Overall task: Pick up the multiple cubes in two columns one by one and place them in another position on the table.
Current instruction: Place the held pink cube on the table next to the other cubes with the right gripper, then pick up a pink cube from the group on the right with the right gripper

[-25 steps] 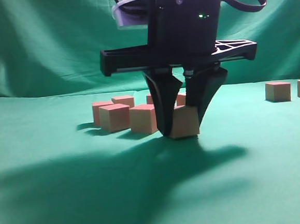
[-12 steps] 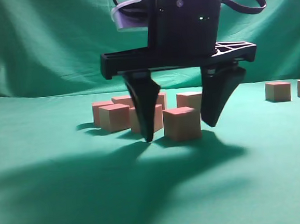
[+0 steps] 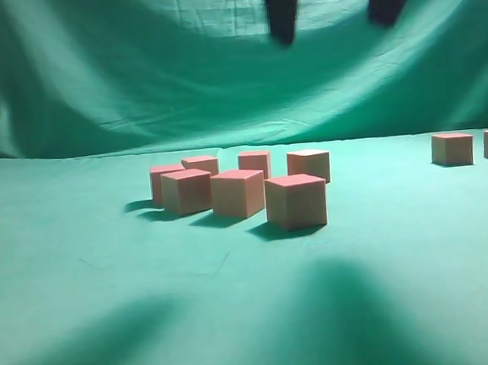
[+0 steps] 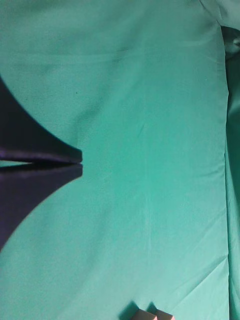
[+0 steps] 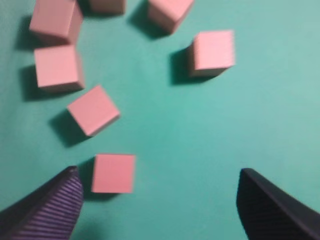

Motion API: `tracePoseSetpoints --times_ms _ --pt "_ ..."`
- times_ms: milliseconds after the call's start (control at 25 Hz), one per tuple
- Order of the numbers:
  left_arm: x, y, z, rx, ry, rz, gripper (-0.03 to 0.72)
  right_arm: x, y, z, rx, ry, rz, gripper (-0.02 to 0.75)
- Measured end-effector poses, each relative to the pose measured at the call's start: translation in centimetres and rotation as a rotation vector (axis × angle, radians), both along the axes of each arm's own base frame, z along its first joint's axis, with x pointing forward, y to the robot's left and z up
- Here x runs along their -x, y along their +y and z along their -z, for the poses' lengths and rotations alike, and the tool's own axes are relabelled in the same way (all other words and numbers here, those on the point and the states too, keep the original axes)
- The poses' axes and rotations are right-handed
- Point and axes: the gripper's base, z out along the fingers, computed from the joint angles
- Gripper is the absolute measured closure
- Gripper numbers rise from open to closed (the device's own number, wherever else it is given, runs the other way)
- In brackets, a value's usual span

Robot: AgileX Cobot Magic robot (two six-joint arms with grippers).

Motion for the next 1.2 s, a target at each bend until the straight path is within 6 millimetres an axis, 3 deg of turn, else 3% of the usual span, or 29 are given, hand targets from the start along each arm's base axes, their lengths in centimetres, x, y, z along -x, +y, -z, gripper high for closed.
tracePoseSetpoints --times_ms 40,80,120,200,440,640,840,1000,1200 --pt "0.0 0.0 0.0 0.000 0.000 0.000 0.688 0.3 -0.9 -1.2 0.013 -0.029 0.007 0.118" --pt "0.0 0.0 0.0 0.000 0.000 0.000 0.688 0.3 -0.9 -1.2 0.013 -0.029 0.007 0.118" --pt "0.0 0.0 0.0 0.000 0.000 0.000 0.688 0.6 -2.9 -3.2 0.043 -0.061 0.060 0.164" --pt "0.0 0.0 0.0 0.000 0.000 0.000 0.688 0.6 -5.5 -4.7 0.082 -0.074 0.156 0.168" --pt "0.0 0.0 0.0 0.000 0.000 0.000 0.688 -1.6 -13.2 -5.9 0.154 -0.037 0.435 0.168" --pt "0.0 0.0 0.0 0.000 0.000 0.000 0.688 -4.0 -17.6 -4.2 0.110 0.089 0.548 0.168" --pt "0.0 0.0 0.0 0.000 0.000 0.000 0.688 -6.9 -19.8 -1.5 0.010 0.138 0.557 0.168" --pt "0.0 0.0 0.0 0.000 0.000 0.000 0.688 -8.9 -20.6 0.6 -0.050 0.134 0.582 0.168" --pt "0.0 0.0 0.0 0.000 0.000 0.000 0.688 -10.8 -20.2 3.1 -0.090 0.136 0.538 0.168"
